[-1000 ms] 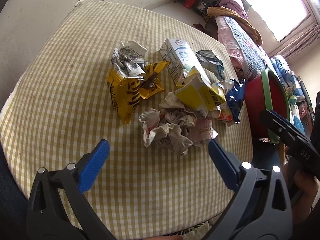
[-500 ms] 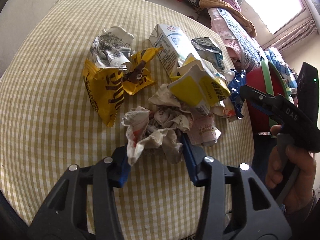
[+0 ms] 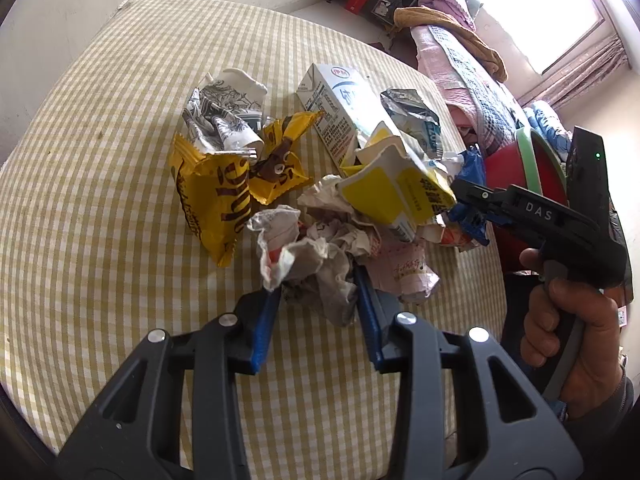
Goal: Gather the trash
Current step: 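Grasp the blue wrapper with the right tool while the left tool grasps crumpled paper, then carry the blue wrapper and crumpled paper toward the red bucket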
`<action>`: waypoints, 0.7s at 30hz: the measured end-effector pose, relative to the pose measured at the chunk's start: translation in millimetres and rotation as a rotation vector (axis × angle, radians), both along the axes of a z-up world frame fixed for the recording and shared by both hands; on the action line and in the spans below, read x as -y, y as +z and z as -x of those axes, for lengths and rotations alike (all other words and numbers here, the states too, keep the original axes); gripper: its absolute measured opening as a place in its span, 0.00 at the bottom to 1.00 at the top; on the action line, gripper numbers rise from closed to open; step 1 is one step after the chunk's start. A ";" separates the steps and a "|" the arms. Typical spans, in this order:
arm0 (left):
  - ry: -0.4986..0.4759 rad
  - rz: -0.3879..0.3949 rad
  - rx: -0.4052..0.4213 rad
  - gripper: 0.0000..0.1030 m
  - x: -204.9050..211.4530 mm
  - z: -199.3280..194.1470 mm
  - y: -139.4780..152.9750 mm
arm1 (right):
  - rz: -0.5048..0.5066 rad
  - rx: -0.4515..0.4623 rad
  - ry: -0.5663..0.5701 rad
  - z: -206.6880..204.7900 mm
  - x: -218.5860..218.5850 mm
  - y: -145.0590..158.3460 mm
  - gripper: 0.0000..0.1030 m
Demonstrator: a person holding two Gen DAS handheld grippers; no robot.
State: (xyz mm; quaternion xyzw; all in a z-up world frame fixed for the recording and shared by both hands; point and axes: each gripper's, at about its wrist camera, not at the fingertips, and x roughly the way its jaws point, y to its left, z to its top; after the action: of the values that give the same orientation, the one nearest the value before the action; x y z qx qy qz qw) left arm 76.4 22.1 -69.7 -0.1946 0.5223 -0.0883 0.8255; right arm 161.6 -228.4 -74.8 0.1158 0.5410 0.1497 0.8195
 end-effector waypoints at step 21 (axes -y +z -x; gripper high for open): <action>0.048 -0.034 0.110 0.26 -15.5 34.9 60.7 | -0.034 0.134 0.029 44.8 -4.7 67.0 0.18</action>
State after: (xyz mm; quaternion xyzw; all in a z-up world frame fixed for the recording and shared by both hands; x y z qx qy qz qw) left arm 41.5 37.6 -9.0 -0.1877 0.4728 -0.0704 0.8580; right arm 116.7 -223.7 -7.9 0.1119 0.4840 0.1782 0.8494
